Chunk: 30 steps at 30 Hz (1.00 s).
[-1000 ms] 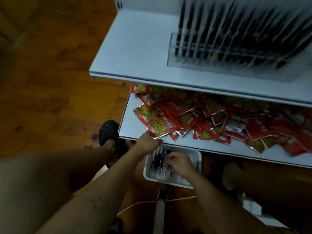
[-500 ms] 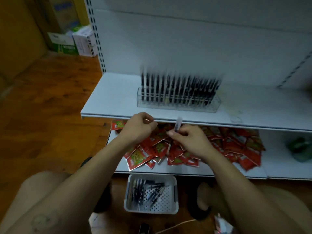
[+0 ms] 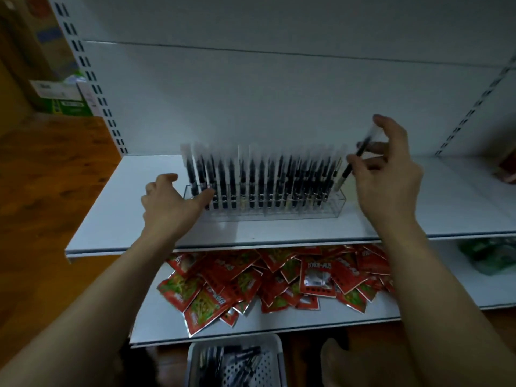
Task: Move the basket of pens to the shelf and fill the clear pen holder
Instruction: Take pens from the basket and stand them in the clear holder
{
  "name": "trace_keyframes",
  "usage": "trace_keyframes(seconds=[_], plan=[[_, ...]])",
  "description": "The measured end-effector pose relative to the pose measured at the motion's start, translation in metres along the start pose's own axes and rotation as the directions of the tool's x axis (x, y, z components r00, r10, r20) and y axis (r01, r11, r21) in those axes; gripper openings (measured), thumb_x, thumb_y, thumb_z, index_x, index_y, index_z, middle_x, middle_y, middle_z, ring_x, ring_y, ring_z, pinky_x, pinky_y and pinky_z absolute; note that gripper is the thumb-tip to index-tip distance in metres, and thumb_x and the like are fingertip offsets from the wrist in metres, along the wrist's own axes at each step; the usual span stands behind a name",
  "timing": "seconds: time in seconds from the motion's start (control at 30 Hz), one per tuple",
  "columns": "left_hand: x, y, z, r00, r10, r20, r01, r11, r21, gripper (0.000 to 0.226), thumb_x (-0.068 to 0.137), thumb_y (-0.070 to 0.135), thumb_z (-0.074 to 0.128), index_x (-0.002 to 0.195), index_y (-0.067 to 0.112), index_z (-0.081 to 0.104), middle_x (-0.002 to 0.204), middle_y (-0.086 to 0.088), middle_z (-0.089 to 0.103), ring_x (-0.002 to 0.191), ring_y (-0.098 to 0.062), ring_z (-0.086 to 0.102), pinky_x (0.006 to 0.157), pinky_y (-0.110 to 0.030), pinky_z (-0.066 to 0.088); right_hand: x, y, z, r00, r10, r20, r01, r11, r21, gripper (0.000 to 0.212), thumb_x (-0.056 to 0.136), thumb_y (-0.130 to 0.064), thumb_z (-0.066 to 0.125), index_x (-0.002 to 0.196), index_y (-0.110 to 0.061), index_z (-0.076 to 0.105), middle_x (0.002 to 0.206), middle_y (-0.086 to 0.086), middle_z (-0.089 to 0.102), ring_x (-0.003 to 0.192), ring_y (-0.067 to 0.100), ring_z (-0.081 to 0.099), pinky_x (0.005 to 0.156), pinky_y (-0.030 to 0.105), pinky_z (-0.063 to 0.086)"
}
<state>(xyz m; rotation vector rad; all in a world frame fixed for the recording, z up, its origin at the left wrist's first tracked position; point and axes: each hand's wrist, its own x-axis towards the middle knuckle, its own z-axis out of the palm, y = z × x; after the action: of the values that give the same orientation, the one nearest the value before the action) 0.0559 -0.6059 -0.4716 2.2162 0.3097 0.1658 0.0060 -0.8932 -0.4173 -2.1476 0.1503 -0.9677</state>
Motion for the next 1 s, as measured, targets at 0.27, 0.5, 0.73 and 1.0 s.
trace_keyframes(seconds=[0.27, 0.5, 0.73, 1.0], plan=[[0.011, -0.009, 0.017, 0.996, -0.047, 0.072, 0.046, 0.999, 0.025, 0.092, 0.063, 0.070, 0.070, 0.134, 0.016, 0.047, 0.138, -0.013, 0.049, 0.126, -0.036, 0.046, 0.102, -0.056, 0.040, 0.013, 0.027, 0.009, 0.999, 0.031, -0.010, -0.031, 0.998, 0.050, 0.055, 0.089, -0.013, 0.067, 0.137, -0.031, 0.046, 0.100, -0.001, 0.061, 0.078, 0.013, 0.064, 0.071, 0.001, 0.045], [0.006, -0.010, 0.015, 0.995, -0.059, 0.083, 0.062, 0.997, -0.035, 0.097, 0.055, 0.077, 0.063, 0.134, 0.022, 0.046, 0.137, -0.007, 0.051, 0.122, -0.033, 0.049, 0.100, -0.055, 0.042, 0.006, 0.033, 0.016, 0.993, 0.007, 0.116, -0.004, 1.000, -0.024, 0.049, 0.091, -0.010, 0.063, 0.134, -0.028, 0.049, 0.101, -0.001, 0.062, 0.075, 0.003, 0.061, 0.072, 0.006, 0.047], [0.003, -0.012, 0.017, 0.994, -0.062, 0.087, 0.069, 0.995, -0.077, 0.099, 0.053, 0.078, 0.064, 0.134, 0.024, 0.044, 0.137, -0.006, 0.050, 0.119, -0.031, 0.052, 0.099, -0.053, 0.044, -0.002, 0.041, 0.016, 0.982, -0.054, 0.181, 0.083, 0.984, -0.159, 0.050, 0.091, -0.005, 0.053, 0.136, -0.027, 0.052, 0.117, 0.005, 0.063, 0.087, 0.015, 0.059, 0.084, 0.036, 0.053], [-0.019, -0.020, 0.003, 0.997, -0.059, 0.053, 0.065, 0.991, -0.115, 0.094, 0.069, 0.061, 0.076, 0.142, 0.018, 0.036, 0.139, -0.007, 0.047, 0.123, -0.031, 0.049, 0.101, -0.055, 0.042, -0.031, 0.015, -0.003, 0.974, 0.015, 0.226, 0.026, 0.984, -0.177, 0.063, 0.090, -0.010, 0.060, 0.146, -0.029, 0.037, 0.122, -0.001, 0.054, 0.095, 0.011, 0.053, 0.084, 0.030, 0.046]])
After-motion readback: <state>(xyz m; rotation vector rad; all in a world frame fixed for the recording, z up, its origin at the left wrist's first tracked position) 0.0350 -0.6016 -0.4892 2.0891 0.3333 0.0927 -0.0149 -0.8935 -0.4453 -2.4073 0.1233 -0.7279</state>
